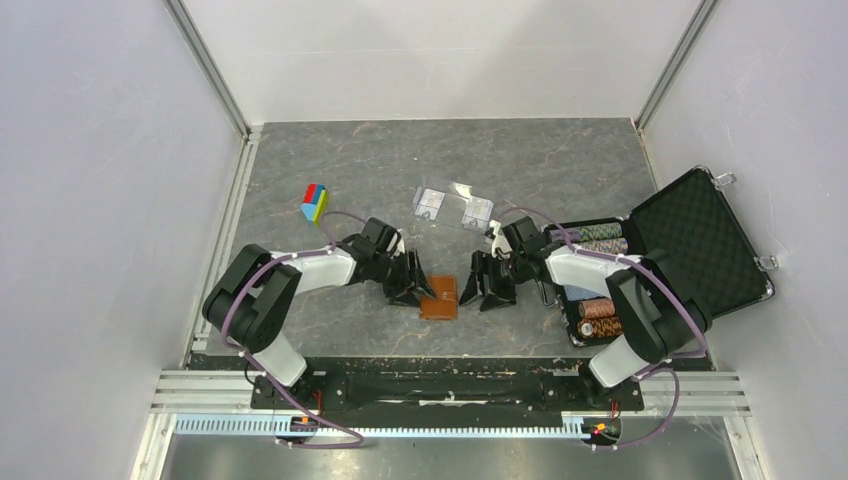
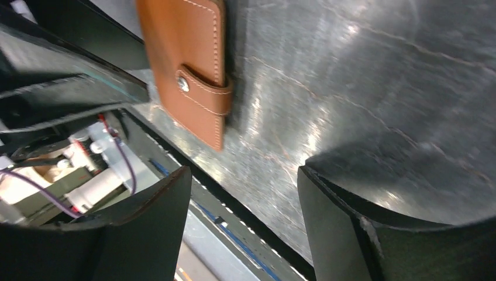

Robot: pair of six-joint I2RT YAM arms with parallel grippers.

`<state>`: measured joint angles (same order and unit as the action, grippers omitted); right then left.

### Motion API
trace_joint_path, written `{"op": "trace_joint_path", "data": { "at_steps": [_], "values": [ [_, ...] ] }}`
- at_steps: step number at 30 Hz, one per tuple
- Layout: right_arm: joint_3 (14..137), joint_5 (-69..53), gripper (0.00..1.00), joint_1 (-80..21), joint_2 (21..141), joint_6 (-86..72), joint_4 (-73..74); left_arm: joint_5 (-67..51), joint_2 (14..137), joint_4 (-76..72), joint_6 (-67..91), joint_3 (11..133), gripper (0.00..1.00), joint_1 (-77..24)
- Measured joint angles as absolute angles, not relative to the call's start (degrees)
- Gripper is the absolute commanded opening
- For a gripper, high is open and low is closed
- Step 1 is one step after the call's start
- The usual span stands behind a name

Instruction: Put the credit cards into the card holder

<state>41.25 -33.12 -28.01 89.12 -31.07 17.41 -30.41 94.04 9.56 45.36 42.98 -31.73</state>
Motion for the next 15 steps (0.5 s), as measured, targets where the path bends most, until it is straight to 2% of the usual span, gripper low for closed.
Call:
{"op": "trace_joint_path", "data": {
  "at_steps": [9, 13, 15],
  "values": [
    [35.7, -42.7, 0.56, -28.2, 94.1, -40.5, -3.4, -30.6, 93.7, 5.4, 49.9, 40.7, 0.55, -33.7],
    [33.6, -45.0, 0.4, -29.6, 96.6, -44.5, -12.4, -30.7, 93.7, 4.5, 50.7, 40.4, 0.55, -33.8],
    [32.3, -45.4, 0.29, -30.1, 97.5, -46.5, -16.5, -30.7, 93.7, 3.8, 51.2, 40.1, 0.55, -33.8]
  ]
}}
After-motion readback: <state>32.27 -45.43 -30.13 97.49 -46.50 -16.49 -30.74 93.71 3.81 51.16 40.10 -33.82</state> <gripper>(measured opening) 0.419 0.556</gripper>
